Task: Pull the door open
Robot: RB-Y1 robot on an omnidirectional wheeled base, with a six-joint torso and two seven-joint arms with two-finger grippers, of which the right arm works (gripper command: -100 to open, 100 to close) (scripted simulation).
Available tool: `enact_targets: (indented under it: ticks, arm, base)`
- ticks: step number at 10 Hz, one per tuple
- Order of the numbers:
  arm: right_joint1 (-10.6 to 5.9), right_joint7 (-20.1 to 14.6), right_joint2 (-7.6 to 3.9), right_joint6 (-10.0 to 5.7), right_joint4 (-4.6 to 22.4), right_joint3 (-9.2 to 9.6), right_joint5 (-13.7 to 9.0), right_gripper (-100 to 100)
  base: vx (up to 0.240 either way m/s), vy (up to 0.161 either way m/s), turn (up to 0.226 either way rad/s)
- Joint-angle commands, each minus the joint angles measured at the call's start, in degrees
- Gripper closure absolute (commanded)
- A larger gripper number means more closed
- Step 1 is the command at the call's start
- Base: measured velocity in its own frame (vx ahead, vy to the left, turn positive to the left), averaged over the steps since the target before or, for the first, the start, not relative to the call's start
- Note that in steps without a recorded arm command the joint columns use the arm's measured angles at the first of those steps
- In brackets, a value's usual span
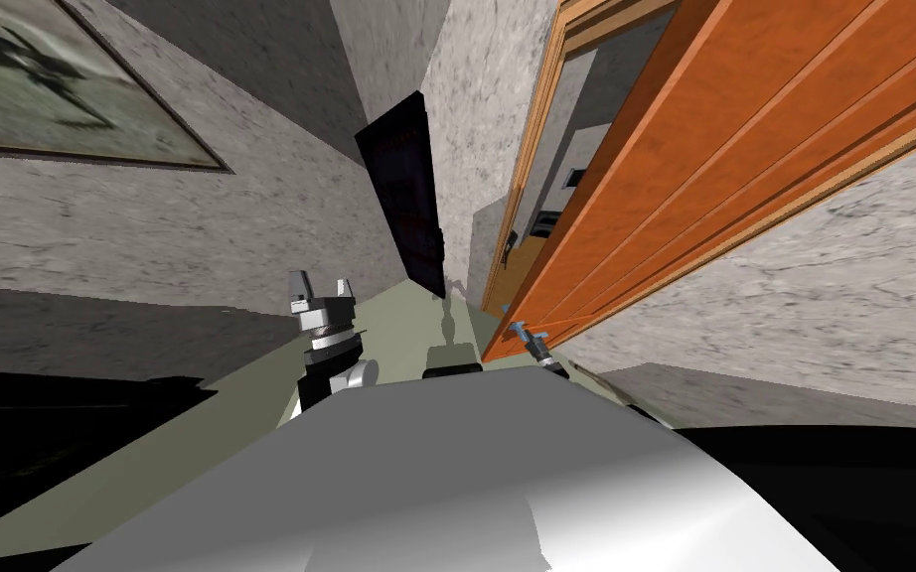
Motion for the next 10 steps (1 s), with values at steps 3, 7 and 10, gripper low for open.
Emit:
enact_targets:
  ticks: [3, 7, 10]
  arm:
    - [0.05, -0.24, 0.08, -0.99, 0.34, 0.48, 0.3, 100]
    - [-0.36, -0.15, 0.18, -0.5, 0.39, 0.85, 0.22, 100]
    - [-1.1, 0.17, 0.42, 0.58, -0.09, 1.38, -0.05, 100]
  base:
    - [-0.21, -0.102, 0.16]
    - [-0.151, -0.059, 0.095]
    - [-0.193, -0.067, 0.12]
